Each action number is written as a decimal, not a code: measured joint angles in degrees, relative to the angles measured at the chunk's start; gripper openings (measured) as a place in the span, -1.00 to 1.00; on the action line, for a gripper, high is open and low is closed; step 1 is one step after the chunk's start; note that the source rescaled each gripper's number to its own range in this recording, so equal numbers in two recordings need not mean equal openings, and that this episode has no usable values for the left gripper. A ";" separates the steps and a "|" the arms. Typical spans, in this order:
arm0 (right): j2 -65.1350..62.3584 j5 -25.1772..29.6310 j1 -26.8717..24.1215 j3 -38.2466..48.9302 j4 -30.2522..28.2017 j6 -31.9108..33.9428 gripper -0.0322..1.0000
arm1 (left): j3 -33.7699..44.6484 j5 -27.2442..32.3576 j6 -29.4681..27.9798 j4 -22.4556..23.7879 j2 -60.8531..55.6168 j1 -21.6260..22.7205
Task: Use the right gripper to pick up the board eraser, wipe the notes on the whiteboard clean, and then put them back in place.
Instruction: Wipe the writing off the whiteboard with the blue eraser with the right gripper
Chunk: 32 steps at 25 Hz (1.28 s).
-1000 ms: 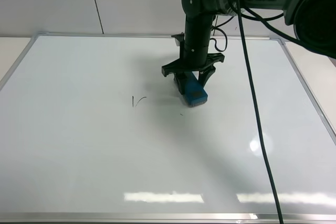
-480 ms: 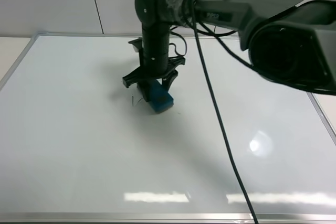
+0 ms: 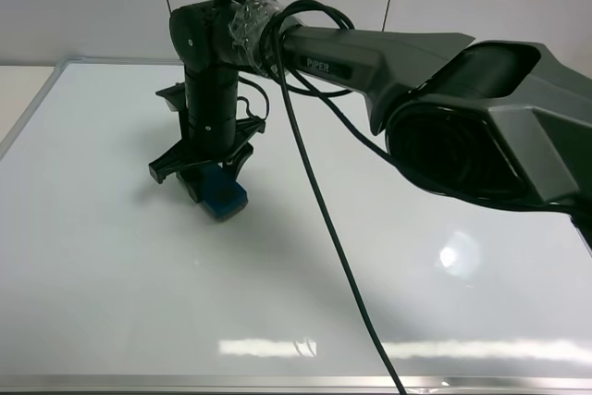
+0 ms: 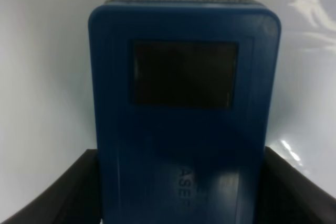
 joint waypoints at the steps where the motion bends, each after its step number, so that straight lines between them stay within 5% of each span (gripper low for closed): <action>1: 0.00 0.00 0.00 0.00 0.00 0.00 -0.94 | 0.00 0.00 0.06 0.00 0.00 0.00; 19: -0.53 -1.55 0.53 1.57 -0.76 11.76 -0.94 | 0.00 0.00 0.00 0.00 0.00 0.00; 32: -18.31 -10.01 -4.65 36.71 -0.20 14.68 -0.94 | 0.00 0.00 0.07 0.00 0.00 0.00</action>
